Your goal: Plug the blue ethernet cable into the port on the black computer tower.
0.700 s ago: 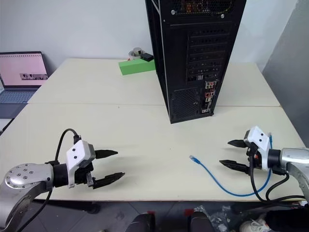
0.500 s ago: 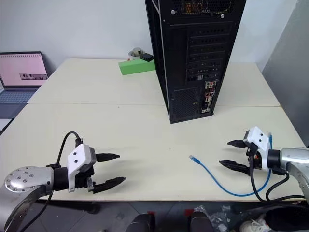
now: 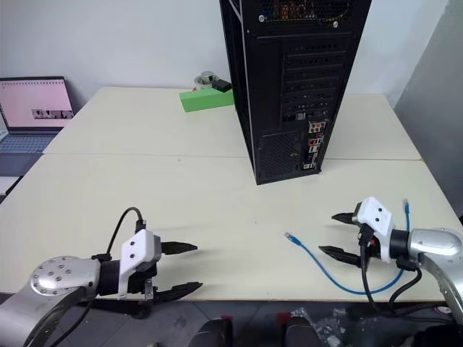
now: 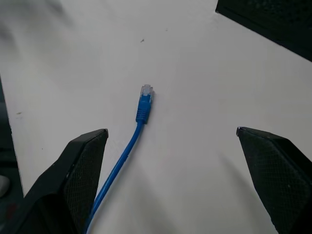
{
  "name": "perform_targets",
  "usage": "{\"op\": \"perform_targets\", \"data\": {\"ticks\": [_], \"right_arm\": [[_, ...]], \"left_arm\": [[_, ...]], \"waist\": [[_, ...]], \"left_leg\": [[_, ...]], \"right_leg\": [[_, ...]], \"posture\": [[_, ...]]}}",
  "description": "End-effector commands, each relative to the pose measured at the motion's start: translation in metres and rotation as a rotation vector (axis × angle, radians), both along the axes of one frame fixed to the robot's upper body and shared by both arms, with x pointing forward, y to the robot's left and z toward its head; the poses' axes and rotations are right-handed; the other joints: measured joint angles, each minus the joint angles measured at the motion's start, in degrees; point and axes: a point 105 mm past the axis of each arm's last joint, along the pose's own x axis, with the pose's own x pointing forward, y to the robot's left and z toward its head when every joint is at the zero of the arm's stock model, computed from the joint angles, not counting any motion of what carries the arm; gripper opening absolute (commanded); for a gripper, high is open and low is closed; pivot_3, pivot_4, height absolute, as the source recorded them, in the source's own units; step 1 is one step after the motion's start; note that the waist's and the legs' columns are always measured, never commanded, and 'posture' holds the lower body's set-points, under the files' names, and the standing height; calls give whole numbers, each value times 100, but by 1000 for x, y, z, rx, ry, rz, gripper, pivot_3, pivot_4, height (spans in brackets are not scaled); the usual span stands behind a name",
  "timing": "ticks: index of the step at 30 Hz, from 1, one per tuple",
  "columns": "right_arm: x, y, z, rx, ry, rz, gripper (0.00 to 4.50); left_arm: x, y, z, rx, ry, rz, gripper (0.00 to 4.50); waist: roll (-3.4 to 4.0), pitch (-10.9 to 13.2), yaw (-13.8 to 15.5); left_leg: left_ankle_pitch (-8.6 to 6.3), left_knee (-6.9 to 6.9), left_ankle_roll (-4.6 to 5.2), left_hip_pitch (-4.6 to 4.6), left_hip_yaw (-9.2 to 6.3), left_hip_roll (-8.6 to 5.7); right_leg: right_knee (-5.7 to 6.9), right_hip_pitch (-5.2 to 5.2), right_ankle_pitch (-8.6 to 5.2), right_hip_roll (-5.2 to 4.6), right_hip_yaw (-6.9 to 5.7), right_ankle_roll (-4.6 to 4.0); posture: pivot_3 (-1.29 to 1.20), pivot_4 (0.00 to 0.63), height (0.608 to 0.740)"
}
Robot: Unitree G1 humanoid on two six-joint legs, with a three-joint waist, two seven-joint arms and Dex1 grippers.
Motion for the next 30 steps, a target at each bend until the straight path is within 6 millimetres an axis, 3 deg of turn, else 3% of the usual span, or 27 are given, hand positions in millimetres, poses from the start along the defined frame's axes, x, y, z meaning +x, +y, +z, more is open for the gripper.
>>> {"op": "perform_targets", "data": {"ticks": [1, 4, 12, 15, 30], "right_arm": [[-2, 10, -5, 7, -19, -21, 4483], [-7, 21, -24, 5, 4, -29, 4483], [-1, 25, -52, -6, 14, -116, 4483], [-5, 26, -56, -21, 27, -96, 4029], [-3, 36, -46, -74, -33, -6, 655]], "left_arm": [[10, -16, 8, -33, -72, -46, 4434], [15, -31, 13, -72, -97, -89, 4434], [16, -36, 9, -52, -117, -118, 4434], [17, -36, 10, -56, -122, -117, 4500], [31, -37, -2, -33, -126, -87, 4500]], "waist": [[1, 0, -5], [-2, -2, -3], [-4, -3, -15], [-5, -3, -12], [-4, -4, -15]], "left_leg": [[0, 0, 0, 1, 1, 0], [0, -1, 0, 1, -2, 2], [0, 0, 0, 3, -3, 2], [0, 0, 0, 2, -2, 1], [0, 1, 0, 3, -4, 2]], "right_leg": [[0, 0, 0, 0, 2, 0], [1, 1, 0, 4, -3, 0], [4, 0, 0, 5, -1, 0], [3, 0, 0, 4, 1, 0], [3, 1, 0, 5, -2, 0]], "posture": [[0, 150, 740], [0, 150, 740], [0, 150, 740], [0, 150, 740], [0, 150, 740]]}}
